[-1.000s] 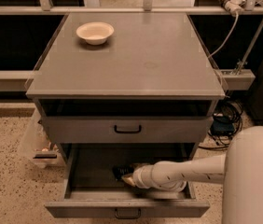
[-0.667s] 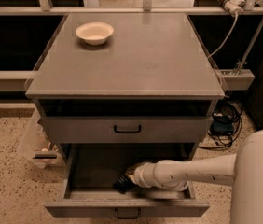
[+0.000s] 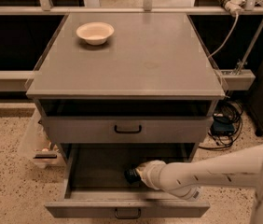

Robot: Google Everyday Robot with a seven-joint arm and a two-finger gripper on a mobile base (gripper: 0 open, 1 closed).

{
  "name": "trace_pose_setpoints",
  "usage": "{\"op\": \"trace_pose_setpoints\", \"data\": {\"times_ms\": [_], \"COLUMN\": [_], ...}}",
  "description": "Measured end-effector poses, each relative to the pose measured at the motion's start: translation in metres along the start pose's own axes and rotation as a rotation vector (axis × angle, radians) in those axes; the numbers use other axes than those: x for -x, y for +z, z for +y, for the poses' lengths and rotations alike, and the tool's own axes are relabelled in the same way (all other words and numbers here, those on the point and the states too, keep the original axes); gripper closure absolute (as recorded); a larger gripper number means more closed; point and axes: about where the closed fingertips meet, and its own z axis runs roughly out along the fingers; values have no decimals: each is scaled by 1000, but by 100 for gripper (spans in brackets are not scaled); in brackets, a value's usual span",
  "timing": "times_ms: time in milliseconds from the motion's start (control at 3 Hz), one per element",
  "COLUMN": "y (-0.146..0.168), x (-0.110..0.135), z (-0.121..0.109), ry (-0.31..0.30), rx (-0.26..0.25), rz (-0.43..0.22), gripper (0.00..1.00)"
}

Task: Pick rxbar blueberry from middle drawer and place on counter

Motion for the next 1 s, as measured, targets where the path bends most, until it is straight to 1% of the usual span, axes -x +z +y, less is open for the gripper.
{"op": "trace_pose_setpoints", "data": {"times_ms": [333,667,1000], "y": [-52,-132,-132], "x": [-5,6,7], "z": [12,29,29], "ry": [31,19,19], "rx": [-67,-62,-65], "rz": [45,61,59], "gripper": [100,100,100]}}
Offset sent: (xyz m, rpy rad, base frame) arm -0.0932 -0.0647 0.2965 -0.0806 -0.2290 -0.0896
